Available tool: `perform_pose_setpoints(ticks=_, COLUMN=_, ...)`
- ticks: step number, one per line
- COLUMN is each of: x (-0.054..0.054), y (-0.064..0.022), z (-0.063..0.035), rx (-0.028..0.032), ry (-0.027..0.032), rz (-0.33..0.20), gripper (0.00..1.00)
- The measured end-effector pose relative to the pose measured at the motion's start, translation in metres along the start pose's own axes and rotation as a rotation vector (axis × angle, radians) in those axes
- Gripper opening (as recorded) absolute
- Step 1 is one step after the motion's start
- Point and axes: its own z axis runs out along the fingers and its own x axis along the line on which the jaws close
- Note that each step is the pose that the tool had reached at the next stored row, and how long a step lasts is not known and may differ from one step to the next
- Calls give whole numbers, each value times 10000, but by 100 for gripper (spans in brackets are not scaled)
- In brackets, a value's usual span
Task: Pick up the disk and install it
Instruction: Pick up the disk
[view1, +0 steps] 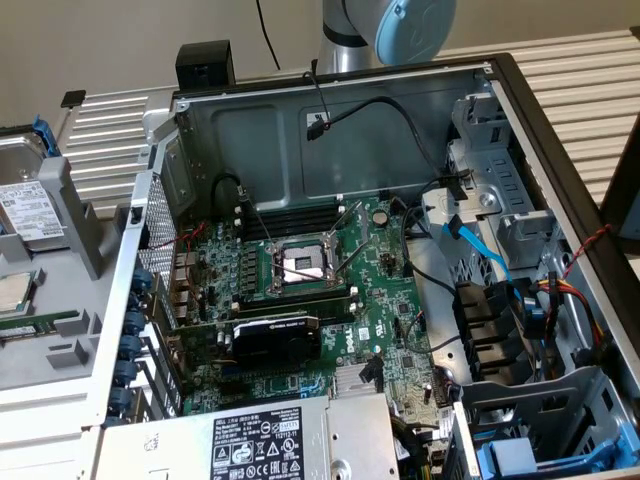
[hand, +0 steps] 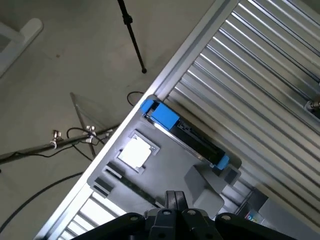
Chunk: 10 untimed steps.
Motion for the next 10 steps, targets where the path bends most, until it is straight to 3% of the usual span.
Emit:
perform_pose_setpoints(ticks=5, x=-25, y=-15, z=1, rx=-11, ry=50, rz=-43, gripper=11)
perform_pose_setpoints(ticks=10, x=-27, y=-14, z=2, rx=-15, ry=42, rz=-897, gripper=11)
